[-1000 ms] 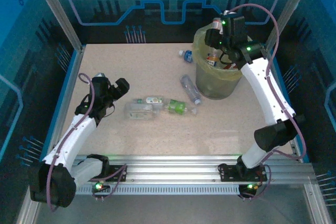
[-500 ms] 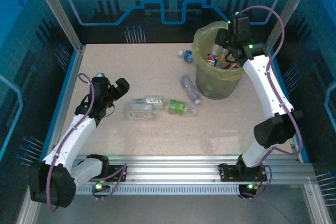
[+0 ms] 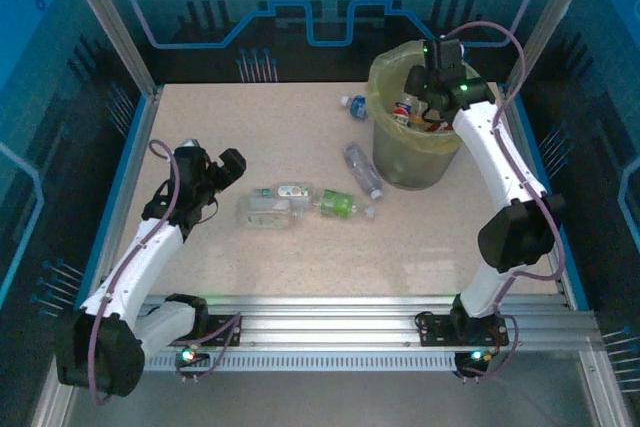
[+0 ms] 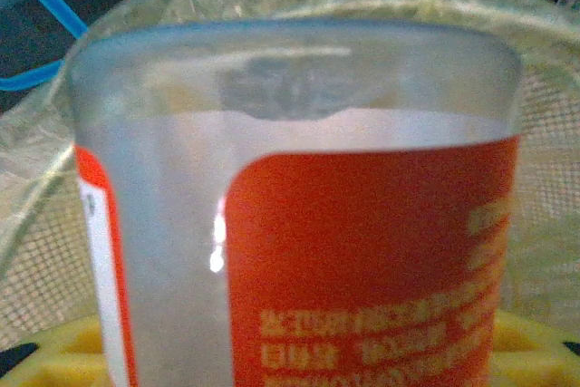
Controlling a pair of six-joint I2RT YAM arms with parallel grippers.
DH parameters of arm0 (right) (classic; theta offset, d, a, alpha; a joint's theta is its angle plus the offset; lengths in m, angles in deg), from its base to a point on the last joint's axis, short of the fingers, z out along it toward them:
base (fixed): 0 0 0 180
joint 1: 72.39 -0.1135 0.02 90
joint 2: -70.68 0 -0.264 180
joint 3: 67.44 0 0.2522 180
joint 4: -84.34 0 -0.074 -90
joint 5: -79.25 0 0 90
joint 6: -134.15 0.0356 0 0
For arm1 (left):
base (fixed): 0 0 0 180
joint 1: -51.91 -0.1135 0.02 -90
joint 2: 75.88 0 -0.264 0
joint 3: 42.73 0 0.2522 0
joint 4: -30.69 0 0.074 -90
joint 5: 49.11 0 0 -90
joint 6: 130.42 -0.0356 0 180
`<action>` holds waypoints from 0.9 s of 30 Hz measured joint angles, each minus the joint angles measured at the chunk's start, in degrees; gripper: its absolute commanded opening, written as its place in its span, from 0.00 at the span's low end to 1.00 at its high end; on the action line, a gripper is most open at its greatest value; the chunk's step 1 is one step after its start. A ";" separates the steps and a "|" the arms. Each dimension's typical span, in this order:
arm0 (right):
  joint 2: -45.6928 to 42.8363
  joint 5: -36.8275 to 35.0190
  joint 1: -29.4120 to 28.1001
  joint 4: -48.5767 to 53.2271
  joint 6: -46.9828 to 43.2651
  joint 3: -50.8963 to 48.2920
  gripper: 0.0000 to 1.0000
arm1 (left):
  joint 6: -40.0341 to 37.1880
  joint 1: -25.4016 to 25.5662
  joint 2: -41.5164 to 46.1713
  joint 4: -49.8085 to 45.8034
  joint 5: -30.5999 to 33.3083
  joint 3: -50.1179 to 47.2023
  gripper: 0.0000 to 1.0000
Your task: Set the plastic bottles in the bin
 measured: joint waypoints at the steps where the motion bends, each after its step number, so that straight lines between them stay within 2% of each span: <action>1: 0.13 0.04 0.00 0.02 0.17 -0.42 0.55 | 0.00 0.00 0.00 0.00 0.02 -0.04 0.99; 10: 0.42 1.42 0.00 -0.50 1.31 -4.09 0.72 | 0.00 0.00 0.00 0.00 0.04 -0.72 0.99; 16: 0.42 1.75 0.00 -0.90 1.44 -5.29 0.90 | 0.00 0.00 0.00 -0.04 0.17 -0.72 0.99; 17: 0.42 1.73 0.00 -0.92 1.44 -5.38 0.97 | 0.00 0.00 0.00 -0.04 0.17 -0.72 0.99; 18: 0.42 1.73 0.00 -0.92 1.36 -5.44 1.00 | 0.00 0.00 0.00 -0.02 0.17 -0.72 0.99; 27: -0.74 1.68 0.00 -0.79 0.79 -5.53 1.00 | 0.02 0.00 0.00 -1.03 0.22 -0.72 0.99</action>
